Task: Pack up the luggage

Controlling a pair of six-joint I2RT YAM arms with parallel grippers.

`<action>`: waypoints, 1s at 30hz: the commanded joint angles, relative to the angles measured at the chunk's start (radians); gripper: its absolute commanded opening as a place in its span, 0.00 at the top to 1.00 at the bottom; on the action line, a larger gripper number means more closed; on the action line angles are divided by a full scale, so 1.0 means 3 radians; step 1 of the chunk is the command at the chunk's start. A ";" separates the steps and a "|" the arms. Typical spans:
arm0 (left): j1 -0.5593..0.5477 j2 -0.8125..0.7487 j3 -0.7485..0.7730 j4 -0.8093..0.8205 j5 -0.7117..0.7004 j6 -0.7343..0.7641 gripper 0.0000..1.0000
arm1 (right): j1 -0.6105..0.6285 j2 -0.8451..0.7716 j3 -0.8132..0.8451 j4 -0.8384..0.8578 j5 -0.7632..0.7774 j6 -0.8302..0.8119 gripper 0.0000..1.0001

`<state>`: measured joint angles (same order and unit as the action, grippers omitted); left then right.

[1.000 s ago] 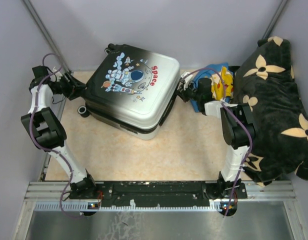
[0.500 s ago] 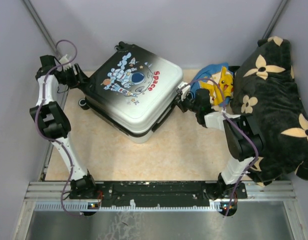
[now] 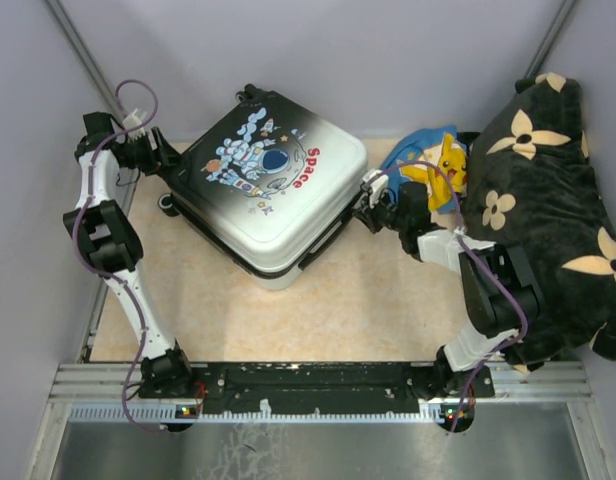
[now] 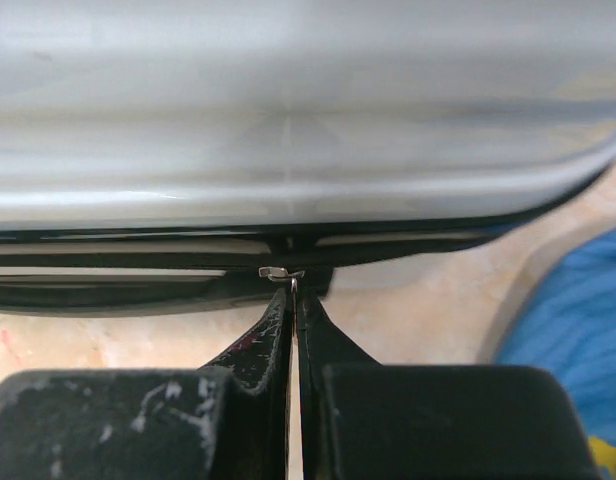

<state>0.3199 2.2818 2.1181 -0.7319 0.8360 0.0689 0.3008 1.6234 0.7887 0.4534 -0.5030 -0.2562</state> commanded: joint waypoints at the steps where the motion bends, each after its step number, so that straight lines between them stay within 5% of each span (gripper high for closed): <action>1: -0.0120 0.0248 -0.0023 0.0156 0.0083 0.0639 1.00 | -0.0302 0.0032 0.0347 -0.0110 -0.0103 -0.0280 1.00; 17: -0.0120 0.0362 0.0150 0.0108 -0.0008 0.0709 1.00 | -0.0790 0.1071 0.1679 -0.0238 -0.0413 -0.0857 1.00; 26: -0.0115 0.0349 0.0172 0.0123 0.0036 0.0735 1.00 | -0.0934 0.0972 0.1696 -0.0338 -0.0616 -0.0915 1.00; 27: -0.0115 0.0324 0.0172 0.0153 0.0060 0.0719 0.98 | -0.0916 0.0982 0.1697 -0.0341 -0.0657 -0.0881 1.00; 30: -0.0120 0.0166 0.0056 0.0328 0.0081 0.0653 0.67 | -0.0815 0.0985 0.1645 -0.0300 -0.0677 -0.0775 1.00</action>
<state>0.3138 2.3184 2.1811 -0.7063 0.8928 0.2008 0.0731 1.9465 1.2465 0.2764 -0.7582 -0.4927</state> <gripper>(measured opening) 0.645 0.005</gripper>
